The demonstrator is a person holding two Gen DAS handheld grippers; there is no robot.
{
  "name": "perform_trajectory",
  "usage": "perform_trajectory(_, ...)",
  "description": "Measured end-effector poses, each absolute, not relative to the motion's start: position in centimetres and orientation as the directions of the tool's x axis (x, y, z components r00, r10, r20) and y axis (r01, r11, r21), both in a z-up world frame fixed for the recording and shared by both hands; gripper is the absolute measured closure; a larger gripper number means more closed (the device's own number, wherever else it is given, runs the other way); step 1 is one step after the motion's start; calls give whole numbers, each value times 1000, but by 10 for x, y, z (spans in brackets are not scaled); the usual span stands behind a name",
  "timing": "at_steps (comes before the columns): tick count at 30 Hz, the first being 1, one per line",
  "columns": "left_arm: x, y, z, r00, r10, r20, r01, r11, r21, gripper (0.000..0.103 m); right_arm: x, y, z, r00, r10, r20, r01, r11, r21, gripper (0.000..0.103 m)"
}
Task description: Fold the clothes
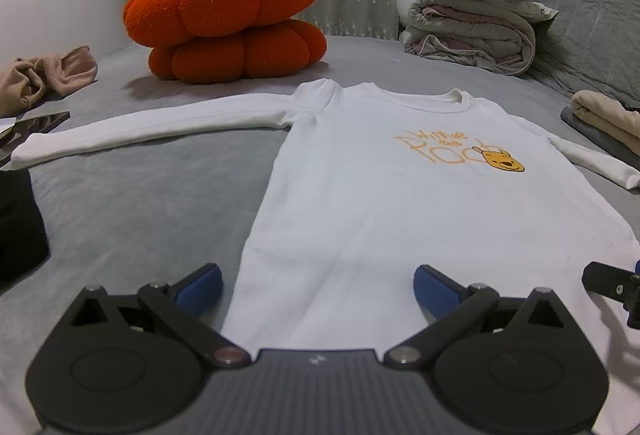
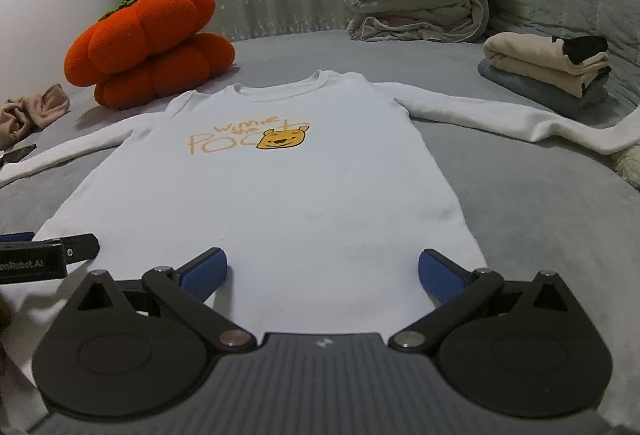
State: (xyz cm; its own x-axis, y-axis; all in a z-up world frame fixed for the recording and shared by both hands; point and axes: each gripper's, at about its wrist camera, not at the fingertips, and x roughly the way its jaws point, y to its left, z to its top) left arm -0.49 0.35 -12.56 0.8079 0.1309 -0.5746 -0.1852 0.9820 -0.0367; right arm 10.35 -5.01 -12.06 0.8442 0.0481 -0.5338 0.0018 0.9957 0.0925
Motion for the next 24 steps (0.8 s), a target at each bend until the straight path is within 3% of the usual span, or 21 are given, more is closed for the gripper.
perform_trajectory(24, -8, 3, -126, 814, 126, -567, -185, 981, -49, 1, 101, -59, -119, 864, 46, -502, 25, 991, 133, 0)
